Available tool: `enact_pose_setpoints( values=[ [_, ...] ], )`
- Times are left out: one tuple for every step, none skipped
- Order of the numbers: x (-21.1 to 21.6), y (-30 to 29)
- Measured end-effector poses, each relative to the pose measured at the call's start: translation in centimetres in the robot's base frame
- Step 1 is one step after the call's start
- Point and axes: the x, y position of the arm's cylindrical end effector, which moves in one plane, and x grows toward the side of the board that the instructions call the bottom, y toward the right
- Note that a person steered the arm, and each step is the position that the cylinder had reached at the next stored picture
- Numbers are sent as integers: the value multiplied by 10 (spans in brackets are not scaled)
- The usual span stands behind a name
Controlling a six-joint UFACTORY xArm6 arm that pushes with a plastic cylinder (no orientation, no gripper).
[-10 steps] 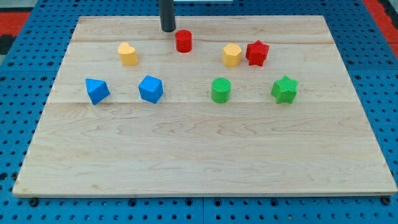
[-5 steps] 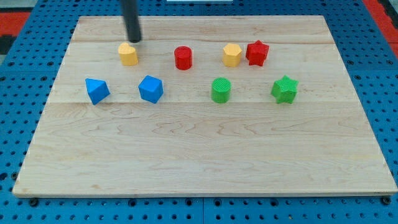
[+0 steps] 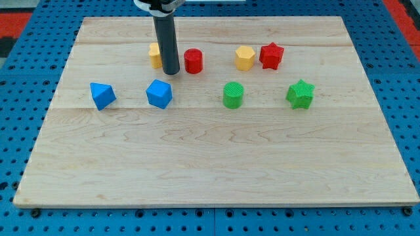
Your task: Adjust the red circle and the yellow blocks to form a horizontal line with red star
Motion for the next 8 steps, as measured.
enact_pose_setpoints(
  values=[
    [1, 38],
    [-17, 47],
    [6, 41],
    [-7, -14],
    [-26, -37],
    [-3, -11],
    [12, 92],
    [10, 146]
  ],
)
